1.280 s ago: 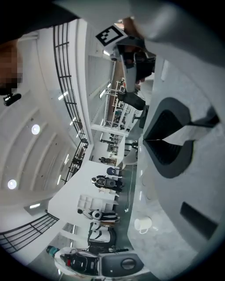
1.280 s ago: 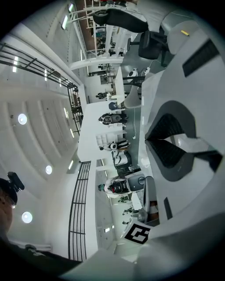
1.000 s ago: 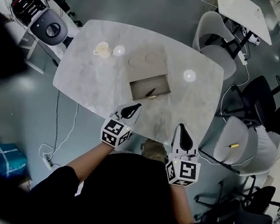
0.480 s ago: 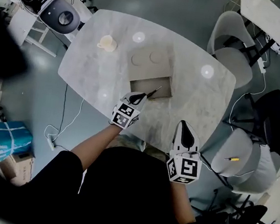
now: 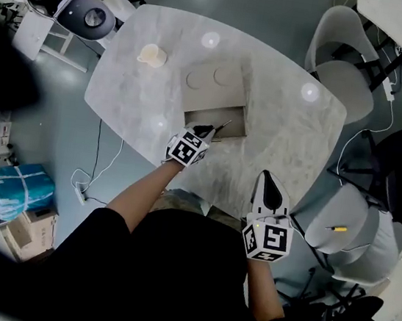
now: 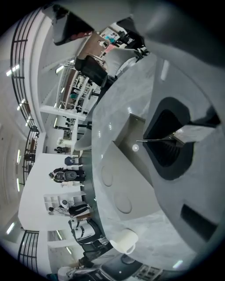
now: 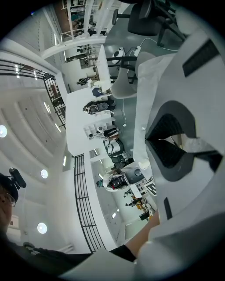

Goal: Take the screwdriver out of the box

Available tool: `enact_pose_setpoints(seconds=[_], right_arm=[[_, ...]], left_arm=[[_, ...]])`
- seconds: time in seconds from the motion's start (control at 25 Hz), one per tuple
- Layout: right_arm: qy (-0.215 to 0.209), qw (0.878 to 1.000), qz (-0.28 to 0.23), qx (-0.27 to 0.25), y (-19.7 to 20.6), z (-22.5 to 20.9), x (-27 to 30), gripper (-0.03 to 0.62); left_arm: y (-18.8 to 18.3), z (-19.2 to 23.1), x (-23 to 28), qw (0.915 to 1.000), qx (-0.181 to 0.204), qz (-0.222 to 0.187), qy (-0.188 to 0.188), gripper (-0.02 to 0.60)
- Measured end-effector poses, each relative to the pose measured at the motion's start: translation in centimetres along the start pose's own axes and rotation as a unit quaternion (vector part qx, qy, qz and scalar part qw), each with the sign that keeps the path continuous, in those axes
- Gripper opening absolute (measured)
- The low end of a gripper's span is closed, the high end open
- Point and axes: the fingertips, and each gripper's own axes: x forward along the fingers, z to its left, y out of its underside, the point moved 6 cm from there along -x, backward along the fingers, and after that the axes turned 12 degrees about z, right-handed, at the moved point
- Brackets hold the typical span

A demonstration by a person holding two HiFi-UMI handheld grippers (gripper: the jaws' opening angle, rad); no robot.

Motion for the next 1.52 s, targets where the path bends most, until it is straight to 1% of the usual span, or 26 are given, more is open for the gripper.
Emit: enact_pose_setpoints(seconds=[0.16,0.2,0.28,0.36,0.56,0.64,0.76,0.96,1.04,1.08,1.16,1.2,1.28,1.4,1.52], right_arm=[[0.014,1.0,0.0,0.001,-0.7,-1.7,0.6,0.011],[0.018,1.0,0.0,0.001,-0.8,-2.2,0.7,0.011],[0.027,1.0,-0.001,0.005,-0.9,-3.2,0.8,0.011],[0.037,0.999,-0.001,0.009,-1.0,-4.1,0.9,0.011],[0.055,0.998,0.007,0.019,-0.2,-5.2,0.7,0.011],[0.058,0.998,0.011,0.02,-0.1,-5.3,0.7,0.011],[0.06,0.998,0.016,0.019,0.2,-5.2,0.8,0.011],[0.06,0.998,0.017,0.016,0.3,-4.4,0.9,0.011],[0.06,0.998,0.019,0.013,0.5,-3.8,0.8,0.011],[0.06,0.998,0.02,0.011,0.6,-3.5,0.7,0.011],[0.061,0.998,0.022,0.008,0.8,-3.0,0.5,0.011],[0.062,0.998,0.023,0.007,1.0,-2.7,0.4,0.011],[0.063,0.998,0.025,0.006,1.4,-2.2,0.0,0.011],[0.059,0.998,0.029,-0.006,1.8,-1.2,-0.4,0.011],[0.055,0.998,0.024,-0.025,1.9,0.2,-0.9,0.011]], left_arm=[[0.3,0.8,2.2,0.9986,0.009,0.048,0.017,0.023],[0.4,1.0,2.6,0.9979,0.011,0.059,0.022,0.034],[0.7,1.1,3.6,0.9959,0.015,0.081,0.039,0.104],[0.6,1.3,4.4,0.9937,0.021,0.098,0.05,0.121],[0.7,1.6,5.9,0.9889,0.033,0.135,0.053,0.124],[0.4,1.6,6.2,0.9886,0.034,0.136,0.054,0.124],[0.1,1.6,6.6,0.9887,0.026,0.138,0.051,0.126],[0.2,2.1,7.4,0.9842,0.036,0.168,0.044,0.117],[-0.2,2.4,7.7,0.9838,0.049,0.17,0.03,0.113],[0.0,2.4,7.9,0.9822,0.059,0.177,0.024,0.102],[0.8,2.0,8.4,0.9762,0.08,0.201,0.02,0.089],[1.0,1.8,8.5,0.9746,0.09,0.205,0.017,0.086],[1.2,1.7,8.5,0.9754,0.099,0.196,0.017,0.069],[1.4,1.8,8.2,0.9805,0.092,0.172,0.028,0.067],[1.6,1.8,6.9,0.9848,0.087,0.148,0.026,0.067]])
